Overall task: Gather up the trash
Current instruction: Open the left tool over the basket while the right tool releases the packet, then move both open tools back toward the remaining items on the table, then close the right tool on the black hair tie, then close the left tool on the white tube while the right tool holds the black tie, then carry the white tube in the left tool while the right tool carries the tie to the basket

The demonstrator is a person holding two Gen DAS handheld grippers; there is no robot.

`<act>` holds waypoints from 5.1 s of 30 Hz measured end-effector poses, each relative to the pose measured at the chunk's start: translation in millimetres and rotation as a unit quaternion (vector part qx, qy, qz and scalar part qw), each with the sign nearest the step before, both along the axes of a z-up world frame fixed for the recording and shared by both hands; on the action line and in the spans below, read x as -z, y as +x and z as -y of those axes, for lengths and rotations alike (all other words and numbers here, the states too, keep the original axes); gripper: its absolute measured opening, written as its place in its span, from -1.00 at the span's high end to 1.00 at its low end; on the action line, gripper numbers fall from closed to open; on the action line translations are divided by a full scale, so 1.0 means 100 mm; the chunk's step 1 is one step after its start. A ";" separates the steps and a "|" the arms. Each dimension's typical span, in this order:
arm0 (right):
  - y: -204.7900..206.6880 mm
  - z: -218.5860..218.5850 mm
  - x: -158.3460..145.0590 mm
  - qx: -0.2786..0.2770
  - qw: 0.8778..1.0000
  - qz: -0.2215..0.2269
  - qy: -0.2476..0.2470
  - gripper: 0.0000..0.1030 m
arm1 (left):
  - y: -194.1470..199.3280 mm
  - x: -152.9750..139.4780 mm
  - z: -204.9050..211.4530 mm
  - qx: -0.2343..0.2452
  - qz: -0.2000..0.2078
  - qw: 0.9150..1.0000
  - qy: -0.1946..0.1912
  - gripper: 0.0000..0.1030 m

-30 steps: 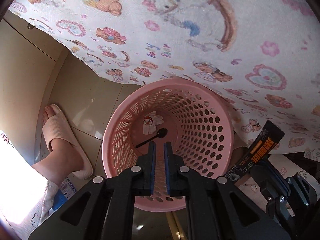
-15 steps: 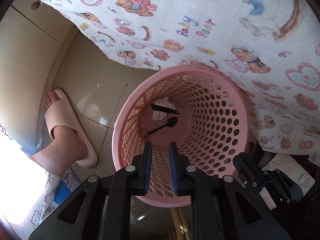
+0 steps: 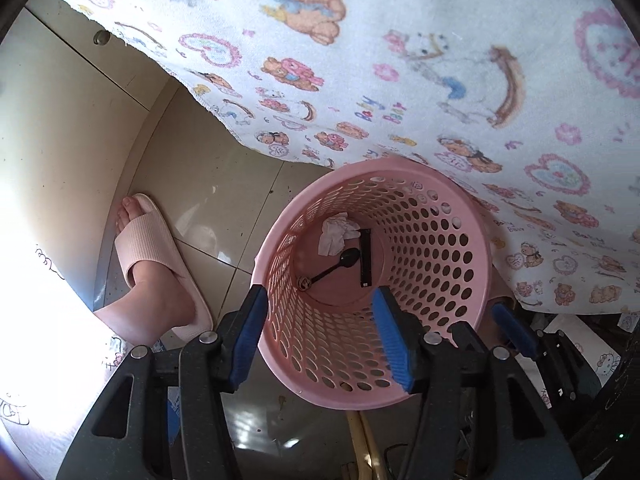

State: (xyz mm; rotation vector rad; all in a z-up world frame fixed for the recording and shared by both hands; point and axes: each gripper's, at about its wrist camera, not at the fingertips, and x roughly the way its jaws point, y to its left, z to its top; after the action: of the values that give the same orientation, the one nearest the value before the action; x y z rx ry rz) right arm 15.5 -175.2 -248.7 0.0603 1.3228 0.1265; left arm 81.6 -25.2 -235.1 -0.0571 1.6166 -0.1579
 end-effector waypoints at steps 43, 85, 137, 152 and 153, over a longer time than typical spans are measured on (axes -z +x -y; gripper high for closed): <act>-0.01 0.19 -1.91 0.032 0.960 0.274 0.057 0.04 | 0.00 -1.89 -0.25 -0.027 0.310 0.950 0.005 -0.61; 0.80 0.26 -1.52 0.101 0.950 0.209 0.208 0.92 | 0.12 -1.88 -0.34 -0.039 0.323 0.945 0.024 -0.76; 0.34 0.64 -1.98 0.102 0.959 0.263 -0.005 0.92 | 0.26 -1.50 0.75 0.074 0.297 0.951 -0.027 0.72; 0.26 0.56 -1.97 0.086 0.962 0.260 -0.001 0.92 | 0.10 -1.68 0.45 0.054 0.284 0.955 -0.059 0.72; 0.25 0.55 -1.97 0.084 0.962 0.260 -0.001 0.92 | 0.09 -1.69 0.44 0.054 0.282 0.956 -0.064 0.72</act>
State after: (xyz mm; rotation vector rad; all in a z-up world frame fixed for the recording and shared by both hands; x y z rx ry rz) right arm 40.7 -230.4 -52.1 0.1289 0.7879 -0.0060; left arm 91.0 -69.7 -66.4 -0.0193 1.0373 -0.3316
